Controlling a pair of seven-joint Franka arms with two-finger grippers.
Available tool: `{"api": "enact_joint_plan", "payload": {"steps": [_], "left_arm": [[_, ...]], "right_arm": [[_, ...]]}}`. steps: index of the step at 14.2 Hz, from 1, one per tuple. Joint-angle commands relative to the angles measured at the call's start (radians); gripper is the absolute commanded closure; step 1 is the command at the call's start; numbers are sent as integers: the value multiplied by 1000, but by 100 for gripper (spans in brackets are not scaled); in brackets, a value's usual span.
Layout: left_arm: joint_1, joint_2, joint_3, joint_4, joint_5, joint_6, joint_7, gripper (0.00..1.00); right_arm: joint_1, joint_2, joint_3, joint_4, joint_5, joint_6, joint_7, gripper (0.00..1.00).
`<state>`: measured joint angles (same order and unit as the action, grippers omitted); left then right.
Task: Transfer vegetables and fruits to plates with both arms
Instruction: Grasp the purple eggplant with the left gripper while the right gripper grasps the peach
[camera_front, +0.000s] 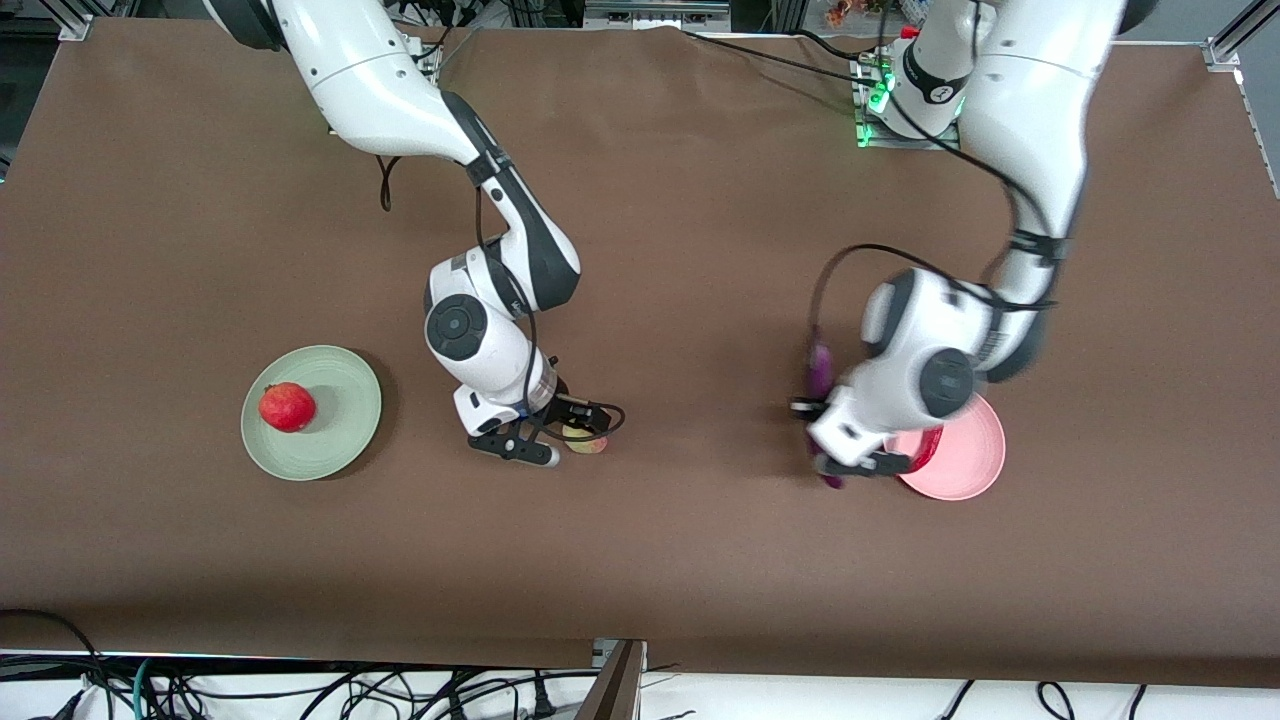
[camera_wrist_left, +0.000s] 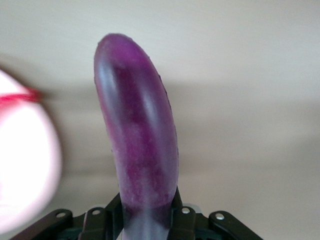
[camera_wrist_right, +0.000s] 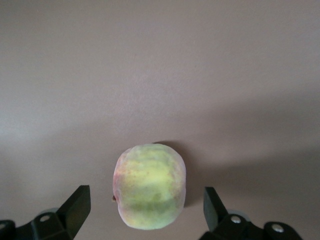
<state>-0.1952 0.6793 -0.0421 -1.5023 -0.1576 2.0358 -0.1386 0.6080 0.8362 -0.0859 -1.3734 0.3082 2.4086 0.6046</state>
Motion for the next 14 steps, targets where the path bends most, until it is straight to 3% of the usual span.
{"api": "enact_joint_plan", "payload": {"steps": [1,4,7,8,9,10,11,12,14], "left_arm": [[104,-14,-6,-10,84,-52,193,100],[177,35,-7,-10,266,-40,316,100],[180,49,-5,-7,289,-39,369,100],[181,54,-7,-9,289,-39,367,70],[180,57,-7,-9,288,-39,356,1],[183,55,-6,-9,291,-39,370,0],[183,52,-5,-7,302,-39,370,0],[183,46,-5,-3,303,-39,370,0],[188,42,-7,34,302,-49,364,0]], "right_arm": [[15,24,-9,16,8,36,9,0],[26,47,-9,14,-12,92,10,0],[32,69,-9,16,-35,132,9,0],[32,73,-9,14,-47,139,9,3],[32,75,-9,13,-58,148,4,25],[32,78,-9,14,-67,150,0,61],[32,78,-9,14,-70,149,-5,86],[32,73,-11,14,-72,141,-9,95],[19,45,-18,14,-80,68,-35,97]]}}
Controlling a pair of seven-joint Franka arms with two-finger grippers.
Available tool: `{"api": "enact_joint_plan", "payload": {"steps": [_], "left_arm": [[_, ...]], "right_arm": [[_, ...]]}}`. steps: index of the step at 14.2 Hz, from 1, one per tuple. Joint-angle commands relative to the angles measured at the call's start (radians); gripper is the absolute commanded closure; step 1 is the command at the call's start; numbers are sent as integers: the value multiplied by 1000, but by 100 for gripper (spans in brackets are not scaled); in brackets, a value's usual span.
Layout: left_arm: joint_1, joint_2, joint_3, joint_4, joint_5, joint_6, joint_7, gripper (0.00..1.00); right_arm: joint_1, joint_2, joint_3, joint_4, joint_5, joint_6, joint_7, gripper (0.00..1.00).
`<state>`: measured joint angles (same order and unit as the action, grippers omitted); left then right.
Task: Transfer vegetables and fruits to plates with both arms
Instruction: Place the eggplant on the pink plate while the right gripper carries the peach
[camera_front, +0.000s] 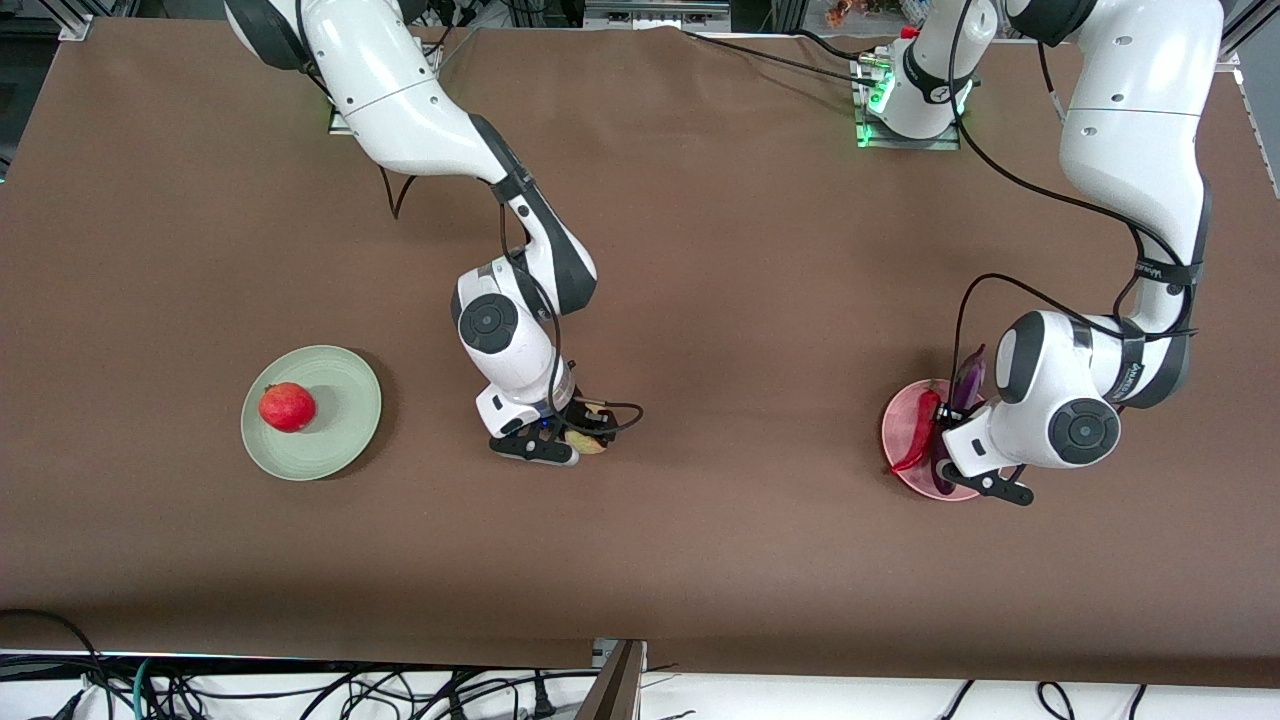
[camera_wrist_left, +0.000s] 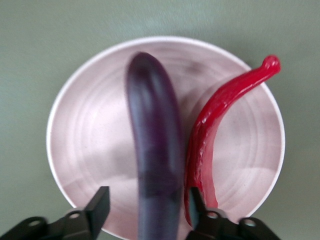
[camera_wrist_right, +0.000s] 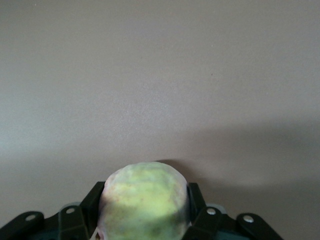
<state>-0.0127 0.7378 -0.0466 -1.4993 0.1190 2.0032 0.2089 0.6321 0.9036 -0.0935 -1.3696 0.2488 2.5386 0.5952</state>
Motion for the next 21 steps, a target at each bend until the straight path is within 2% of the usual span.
{"api": "enact_joint_plan", "payload": {"steps": [1,5,8,10,12,16,18,19,20,21], "left_arm": [[5,-37,-3,34,25,-21,15,0],[-9,-161,-16,54,8,-145,4,0],[-6,-291,-32,73,-30,-245,-2,0],[0,-398,-27,76,-27,-300,-3,0],[3,-490,-24,77,-31,-372,-5,0],[7,-532,-21,135,-28,-530,-44,0],[42,-569,-19,98,-35,-521,-234,0],[52,-590,-19,50,-36,-502,-305,0],[62,-645,-19,-31,-38,-436,-327,0],[63,-725,-19,-132,-39,-361,-326,0]], "right_arm": [[-27,-53,-24,12,-23,-154,-78,98],[-195,-166,-38,11,-23,-511,-397,98],[-249,-169,-130,3,-26,-674,-540,98],[-249,-167,-184,-34,-60,-689,-574,98],[-259,-155,-190,-60,-121,-670,-574,98],[-290,-124,-190,-78,-132,-633,-574,98],[-308,-115,-190,-78,-132,-626,-575,98],[-316,-112,-190,-77,-132,-620,-575,82],[-318,-114,-190,-71,-131,-621,-575,21],[-318,-123,-192,-66,-125,-629,-577,0]]}}
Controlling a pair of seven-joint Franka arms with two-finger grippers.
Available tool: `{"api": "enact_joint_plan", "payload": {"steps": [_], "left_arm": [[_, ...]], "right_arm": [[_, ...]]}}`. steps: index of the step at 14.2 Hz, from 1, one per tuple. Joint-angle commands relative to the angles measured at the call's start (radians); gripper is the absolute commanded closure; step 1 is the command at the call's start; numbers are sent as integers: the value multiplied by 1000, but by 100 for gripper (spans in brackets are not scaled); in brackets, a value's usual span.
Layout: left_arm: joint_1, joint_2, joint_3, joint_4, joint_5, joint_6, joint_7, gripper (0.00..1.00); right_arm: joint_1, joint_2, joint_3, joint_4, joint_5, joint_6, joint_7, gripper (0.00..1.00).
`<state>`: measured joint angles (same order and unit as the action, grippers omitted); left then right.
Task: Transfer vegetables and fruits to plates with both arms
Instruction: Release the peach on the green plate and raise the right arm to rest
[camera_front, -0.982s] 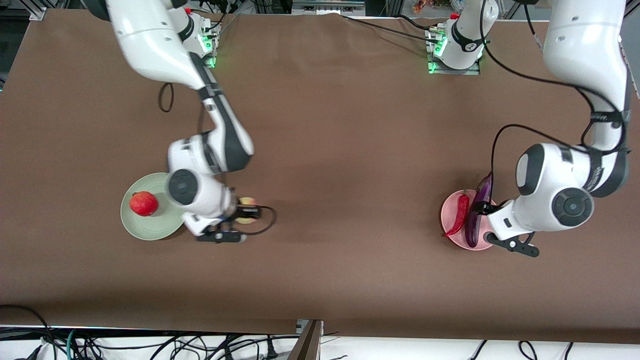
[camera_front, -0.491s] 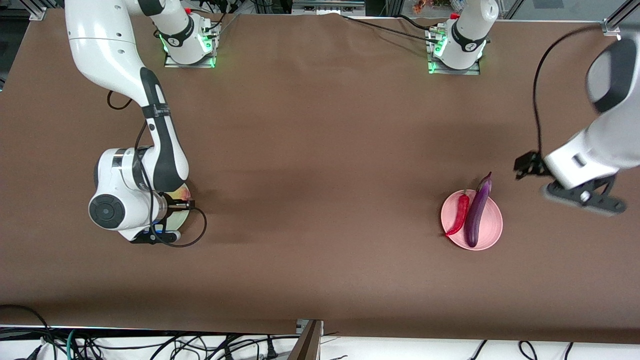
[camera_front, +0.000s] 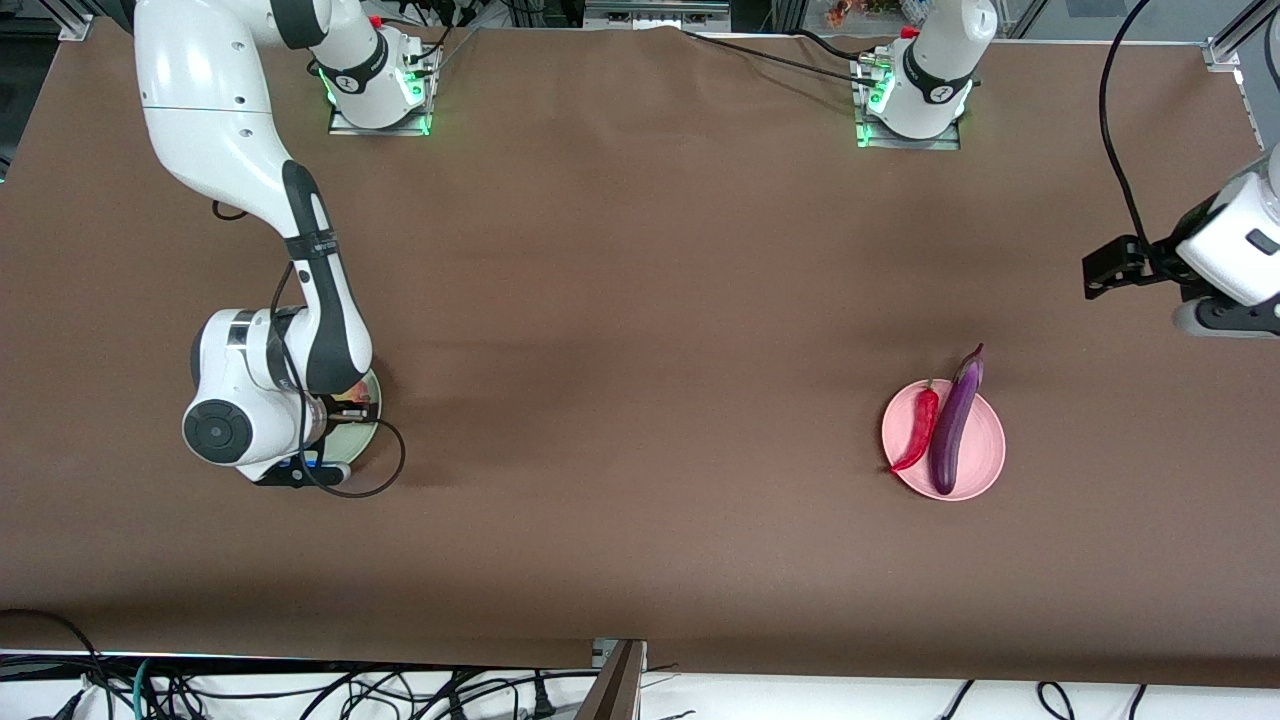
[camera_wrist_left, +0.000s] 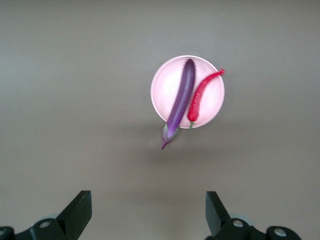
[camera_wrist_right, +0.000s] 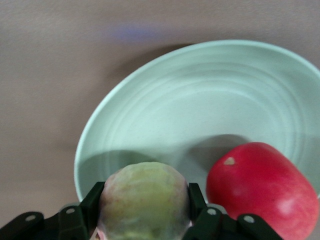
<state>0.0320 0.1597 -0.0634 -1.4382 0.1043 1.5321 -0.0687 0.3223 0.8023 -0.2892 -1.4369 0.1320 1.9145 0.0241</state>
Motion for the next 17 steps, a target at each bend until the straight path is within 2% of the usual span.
{"api": "enact_joint_plan", "payload": {"steps": [1,2,4,6,8,10,12,14,15,17], "left_arm": [[19,-196,-3,-259,-31,153,-48,0],[19,-218,-1,-278,-44,151,-42,0],[20,-215,-1,-257,-47,85,15,0],[23,-213,-3,-248,-63,77,17,0],[22,-210,-7,-238,-63,77,21,0],[23,-210,-7,-238,-64,72,21,0],[20,-209,-9,-235,-63,69,21,0],[11,-207,-12,-235,-60,69,21,0],[9,-207,-13,-235,-58,69,18,0],[8,-207,-13,-235,-60,68,18,0]], "right_arm": [[-8,-35,2,16,-5,-15,-10,0],[-6,-69,2,27,-6,-50,-10,0],[-5,-129,4,58,-14,-158,-32,0],[-6,-202,-8,84,-14,-268,-102,0],[0,-311,-50,82,-9,-345,-121,0],[-15,-411,-47,81,-15,-412,-116,0],[-83,-506,23,66,-31,-494,-115,0],[-169,-616,167,-6,-115,-500,-113,0],[-208,-656,217,-37,-149,-502,-115,0],[-238,-709,249,-62,-155,-494,-124,0]]}}
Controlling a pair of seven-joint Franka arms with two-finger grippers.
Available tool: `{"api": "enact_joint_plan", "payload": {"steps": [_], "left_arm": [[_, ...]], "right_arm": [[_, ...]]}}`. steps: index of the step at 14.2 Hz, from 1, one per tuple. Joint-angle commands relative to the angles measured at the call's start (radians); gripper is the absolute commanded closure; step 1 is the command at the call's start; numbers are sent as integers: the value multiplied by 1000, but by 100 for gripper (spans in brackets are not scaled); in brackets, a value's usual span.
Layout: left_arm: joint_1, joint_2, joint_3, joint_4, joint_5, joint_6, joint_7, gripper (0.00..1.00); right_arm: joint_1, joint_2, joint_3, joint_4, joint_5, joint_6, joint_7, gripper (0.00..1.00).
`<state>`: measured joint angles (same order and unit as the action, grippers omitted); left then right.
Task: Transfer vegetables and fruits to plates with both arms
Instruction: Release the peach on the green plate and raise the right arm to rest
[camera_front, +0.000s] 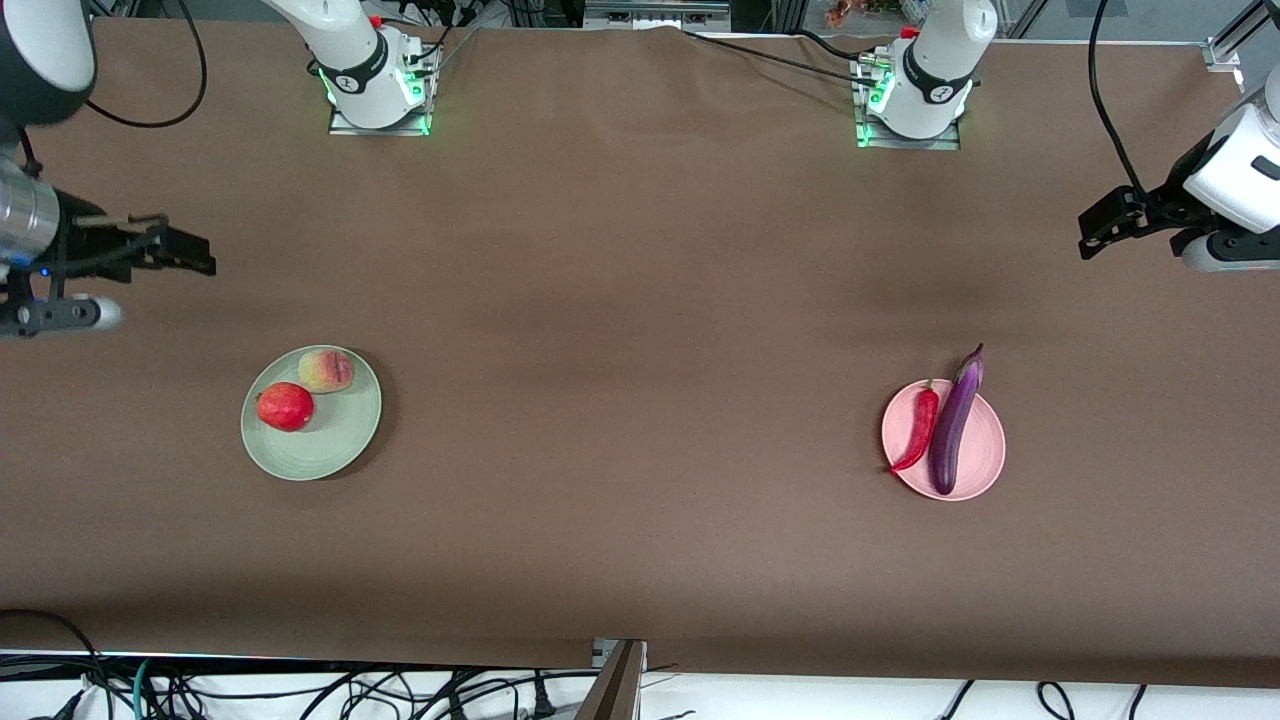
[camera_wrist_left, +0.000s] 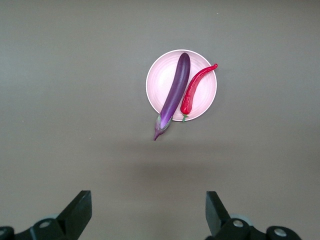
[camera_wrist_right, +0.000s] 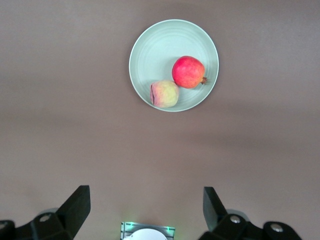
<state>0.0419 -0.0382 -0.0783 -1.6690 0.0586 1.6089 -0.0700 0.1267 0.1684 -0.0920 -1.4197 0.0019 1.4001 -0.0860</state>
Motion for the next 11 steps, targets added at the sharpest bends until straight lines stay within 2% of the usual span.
{"api": "enact_joint_plan", "payload": {"steps": [1,4,11], "left_arm": [[-2,-9,2,-5,-14,-12,19,0],[-2,-9,2,-5,-13,-12,21,0],[-2,-9,2,-5,-14,-12,21,0]], "right_arm": [[-54,-99,52,-85,-23,17,-17,0],[-71,-158,66,-152,-23,60,-14,0],[-75,-135,61,-113,-17,45,0,0]]}}
